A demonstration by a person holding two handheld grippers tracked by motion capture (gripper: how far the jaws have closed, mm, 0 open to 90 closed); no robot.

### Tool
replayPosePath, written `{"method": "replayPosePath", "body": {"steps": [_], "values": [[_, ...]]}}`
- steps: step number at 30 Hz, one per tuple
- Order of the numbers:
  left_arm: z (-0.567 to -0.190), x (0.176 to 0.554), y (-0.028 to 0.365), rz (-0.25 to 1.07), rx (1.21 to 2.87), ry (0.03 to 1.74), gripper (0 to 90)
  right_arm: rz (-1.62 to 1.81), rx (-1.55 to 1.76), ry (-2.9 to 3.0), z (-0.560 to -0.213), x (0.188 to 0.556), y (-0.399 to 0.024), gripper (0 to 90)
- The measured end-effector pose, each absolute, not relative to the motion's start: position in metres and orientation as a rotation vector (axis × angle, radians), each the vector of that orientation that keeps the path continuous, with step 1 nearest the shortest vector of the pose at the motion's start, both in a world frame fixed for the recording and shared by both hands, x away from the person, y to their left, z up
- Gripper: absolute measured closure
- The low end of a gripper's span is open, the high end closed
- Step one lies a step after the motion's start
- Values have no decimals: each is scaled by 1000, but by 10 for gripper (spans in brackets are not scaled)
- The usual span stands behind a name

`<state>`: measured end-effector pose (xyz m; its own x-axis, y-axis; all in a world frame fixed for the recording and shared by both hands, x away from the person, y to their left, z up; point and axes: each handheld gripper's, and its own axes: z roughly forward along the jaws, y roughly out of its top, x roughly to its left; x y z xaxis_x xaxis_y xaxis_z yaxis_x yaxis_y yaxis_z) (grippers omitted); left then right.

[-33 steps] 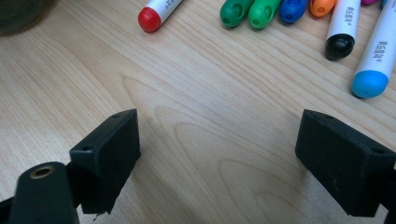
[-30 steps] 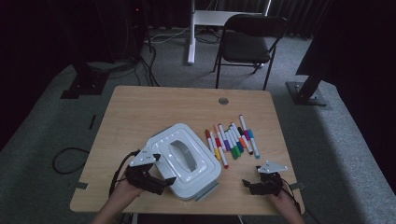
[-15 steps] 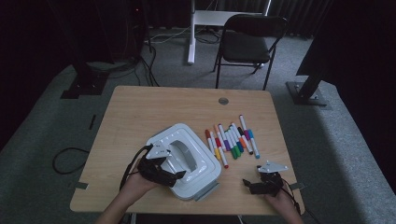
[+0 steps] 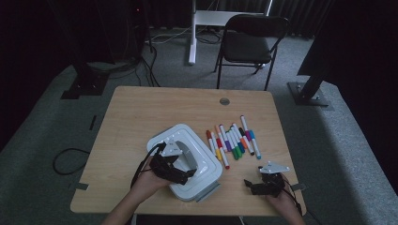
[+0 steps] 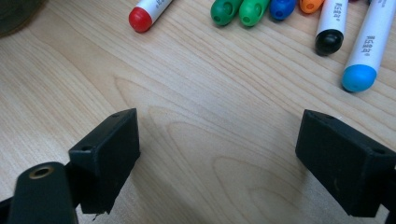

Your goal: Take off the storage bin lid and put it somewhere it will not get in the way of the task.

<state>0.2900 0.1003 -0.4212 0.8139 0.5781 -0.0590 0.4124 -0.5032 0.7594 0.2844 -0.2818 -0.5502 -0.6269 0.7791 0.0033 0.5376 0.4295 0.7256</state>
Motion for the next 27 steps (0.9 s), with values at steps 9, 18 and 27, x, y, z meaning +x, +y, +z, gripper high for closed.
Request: {"method": "replayPosePath", "body": {"steps": [9, 18, 27], "values": [[-419, 293, 93, 278, 2180, 746, 195, 1015, 1130, 2355, -550, 284, -282, 135], [-419, 295, 88, 291, 2151, 797, 232, 1015, 1130, 2356, -550, 284, -282, 135], [-422, 290, 82, 321, 2132, 767, 397, 1015, 1130, 2356, -550, 284, -282, 135]]}}
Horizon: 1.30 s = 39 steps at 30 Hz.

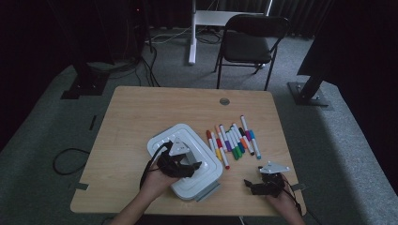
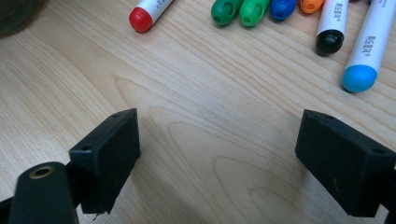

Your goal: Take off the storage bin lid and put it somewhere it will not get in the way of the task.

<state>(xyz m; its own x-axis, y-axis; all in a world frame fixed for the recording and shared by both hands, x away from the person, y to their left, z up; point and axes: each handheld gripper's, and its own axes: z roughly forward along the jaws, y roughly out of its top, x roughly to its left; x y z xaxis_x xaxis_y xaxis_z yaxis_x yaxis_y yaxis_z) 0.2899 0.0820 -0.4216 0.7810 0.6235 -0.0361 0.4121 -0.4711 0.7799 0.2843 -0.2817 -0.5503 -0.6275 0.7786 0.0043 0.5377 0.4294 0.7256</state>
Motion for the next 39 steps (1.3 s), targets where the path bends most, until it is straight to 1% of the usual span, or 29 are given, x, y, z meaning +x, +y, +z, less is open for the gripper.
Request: {"method": "replayPosePath", "body": {"steps": [2, 6, 9, 10, 11, 12, 17, 22, 26, 29, 34, 39], "values": [[-422, 289, 83, 309, 2130, 752, 434, 1015, 1130, 2355, -550, 284, -282, 135], [-423, 289, 84, 260, 2120, 722, 550, 1015, 1129, 2355, -550, 284, -282, 135], [-424, 292, 88, 189, 2095, 724, 626, 1015, 1129, 2355, -550, 284, -282, 136], [-424, 292, 88, 189, 2095, 724, 646, 1015, 1129, 2355, -550, 284, -282, 136], [-424, 293, 90, 151, 2083, 726, 671, 1015, 1129, 2355, -550, 284, -282, 135], [-425, 295, 92, 119, 2069, 728, 678, 1015, 1128, 2355, -550, 284, -282, 135], [-423, 295, 94, 79, 2057, 729, 702, 1016, 1128, 2355, -550, 284, -282, 135], [-410, 287, 95, 81, 2054, 672, 741, 1017, 1132, 2354, -550, 284, -282, 137], [-402, 279, 98, 75, 2034, 637, 789, 1017, 1132, 2355, -550, 284, -282, 137], [-390, 269, 102, 80, 2028, 583, 815, 1017, 1130, 2355, -550, 284, -282, 137], [-378, 261, 107, 82, 2036, 537, 837, 1017, 1129, 2354, -550, 284, -282, 137], [-374, 258, 114, 82, 2046, 531, 849, 1017, 1130, 2354, -550, 284, -282, 137]]}}
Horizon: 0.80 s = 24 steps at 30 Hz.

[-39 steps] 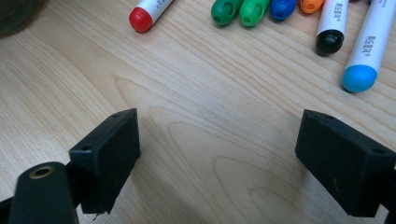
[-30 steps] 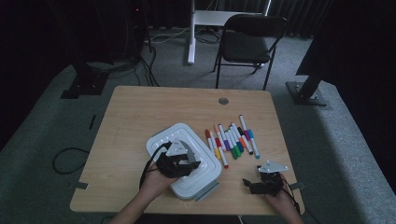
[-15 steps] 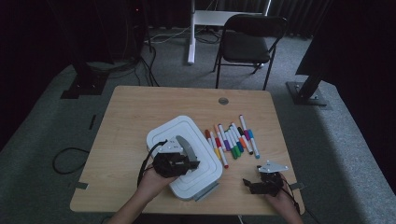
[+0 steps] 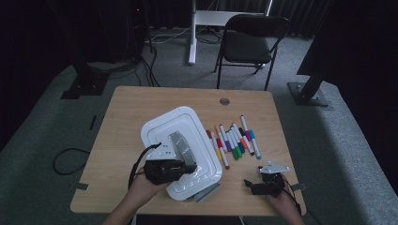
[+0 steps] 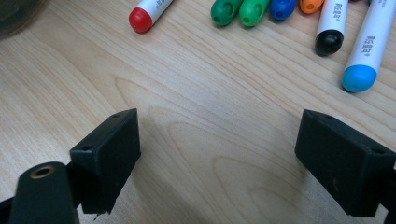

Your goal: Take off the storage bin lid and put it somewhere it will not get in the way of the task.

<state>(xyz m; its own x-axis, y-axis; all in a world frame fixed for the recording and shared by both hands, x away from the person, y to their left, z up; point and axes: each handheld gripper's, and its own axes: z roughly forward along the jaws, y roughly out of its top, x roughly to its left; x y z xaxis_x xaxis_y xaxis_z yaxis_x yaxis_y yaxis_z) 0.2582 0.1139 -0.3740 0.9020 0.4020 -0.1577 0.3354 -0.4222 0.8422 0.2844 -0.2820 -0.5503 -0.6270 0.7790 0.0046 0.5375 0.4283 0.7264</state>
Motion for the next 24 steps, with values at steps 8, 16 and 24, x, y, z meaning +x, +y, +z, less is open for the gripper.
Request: {"method": "replayPosePath", "body": {"steps": [8, 16, 24], "values": [[-369, 256, 127, 78, 2064, 531, 866, 1016, 1129, 2355, -550, 284, -282, 135], [-368, 257, 143, 84, 2077, 557, 870, 1017, 1129, 2355, -550, 284, -282, 135], [-368, 255, 165, 100, 2066, 584, 871, 1017, 1130, 2355, -550, 284, -282, 135]]}}
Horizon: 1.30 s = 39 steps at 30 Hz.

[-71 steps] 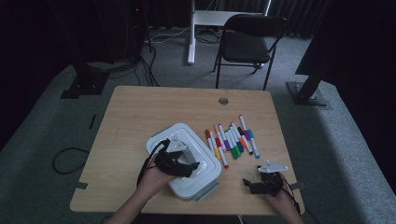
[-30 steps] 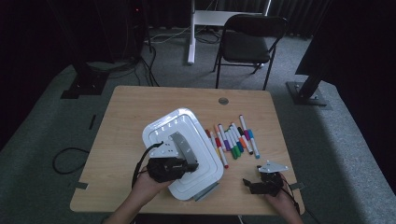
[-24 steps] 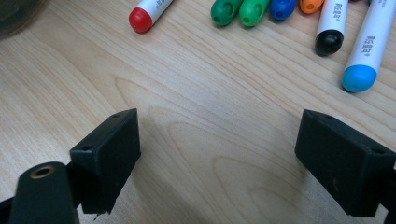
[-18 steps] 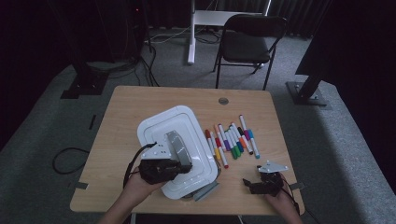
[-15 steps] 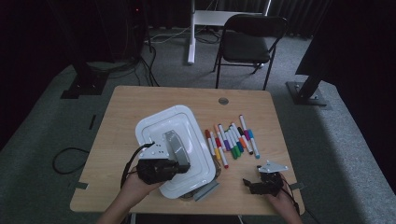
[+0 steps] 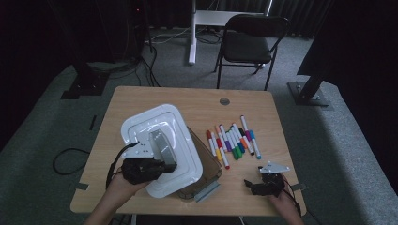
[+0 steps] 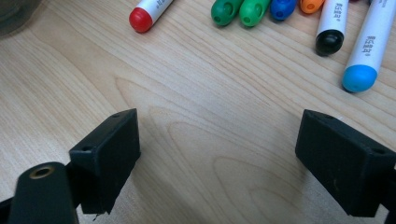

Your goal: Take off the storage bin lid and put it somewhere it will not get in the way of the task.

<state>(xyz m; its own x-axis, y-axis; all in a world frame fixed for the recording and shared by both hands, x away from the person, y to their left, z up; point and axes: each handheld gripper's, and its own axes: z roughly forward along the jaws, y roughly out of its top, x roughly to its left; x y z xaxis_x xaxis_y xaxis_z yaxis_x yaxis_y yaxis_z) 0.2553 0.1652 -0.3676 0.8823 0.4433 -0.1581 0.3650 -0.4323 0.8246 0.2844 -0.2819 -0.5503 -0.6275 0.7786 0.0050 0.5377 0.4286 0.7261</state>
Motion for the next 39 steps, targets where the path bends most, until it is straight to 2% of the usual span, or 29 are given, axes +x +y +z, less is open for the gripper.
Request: {"method": "replayPosePath", "body": {"steps": [23, 39], "values": [[-379, 245, 228, 121, 2044, 670, 871, 1016, 1131, 2356, -550, 284, -282, 135], [-399, 234, 282, 119, 2016, 744, 871, 1017, 1129, 2354, -550, 284, -282, 135]]}}
